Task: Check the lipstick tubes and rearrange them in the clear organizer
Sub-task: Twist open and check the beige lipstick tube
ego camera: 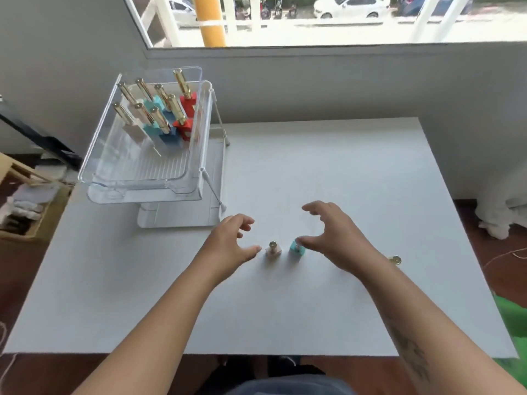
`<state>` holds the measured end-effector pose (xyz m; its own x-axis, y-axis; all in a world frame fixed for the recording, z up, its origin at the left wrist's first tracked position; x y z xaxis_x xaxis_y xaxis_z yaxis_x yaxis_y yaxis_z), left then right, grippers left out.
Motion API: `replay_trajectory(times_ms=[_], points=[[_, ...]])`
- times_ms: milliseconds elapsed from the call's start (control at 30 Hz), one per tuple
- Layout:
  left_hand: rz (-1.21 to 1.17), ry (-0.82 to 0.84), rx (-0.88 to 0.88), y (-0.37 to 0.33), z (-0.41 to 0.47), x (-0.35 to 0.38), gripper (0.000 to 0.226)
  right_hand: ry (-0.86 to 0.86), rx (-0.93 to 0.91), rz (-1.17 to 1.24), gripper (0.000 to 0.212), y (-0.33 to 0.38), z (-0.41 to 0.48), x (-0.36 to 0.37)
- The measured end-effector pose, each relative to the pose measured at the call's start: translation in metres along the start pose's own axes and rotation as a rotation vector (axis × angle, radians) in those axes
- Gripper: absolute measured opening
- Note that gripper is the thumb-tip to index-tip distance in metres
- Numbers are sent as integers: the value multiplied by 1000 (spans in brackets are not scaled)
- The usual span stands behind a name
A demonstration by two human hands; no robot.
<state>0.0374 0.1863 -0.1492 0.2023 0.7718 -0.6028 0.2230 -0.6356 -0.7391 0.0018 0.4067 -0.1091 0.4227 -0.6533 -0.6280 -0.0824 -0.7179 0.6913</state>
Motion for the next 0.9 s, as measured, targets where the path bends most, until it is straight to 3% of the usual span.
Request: replay_trajectory(times_ms=[167, 467, 733, 900], points=[[-29, 13, -62, 20, -11, 24, 43, -42, -87, -46, 42, 5, -4, 7], [-115, -97, -95, 47, 1, 77, 44, -84, -225, -481, 31, 6, 3, 61], [-14, -211, -63, 46, 8, 90, 19, -63, -237, -568, 17, 3, 13, 76], [-261, -112, -101, 40, 1, 67, 13, -106, -240, -497, 19, 17, 12, 57]])
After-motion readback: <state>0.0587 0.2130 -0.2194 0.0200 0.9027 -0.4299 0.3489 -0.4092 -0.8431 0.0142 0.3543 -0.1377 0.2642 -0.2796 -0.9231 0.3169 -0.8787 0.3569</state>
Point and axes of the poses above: each hand's wrist, its own z-axis towards the middle knuckle, its own x-axis out of the palm, y = z × x, the point moved 3 cm from there along z, towards the middle knuckle, and after that the axes turned 2 degrees about y, right-handed, at the moved point
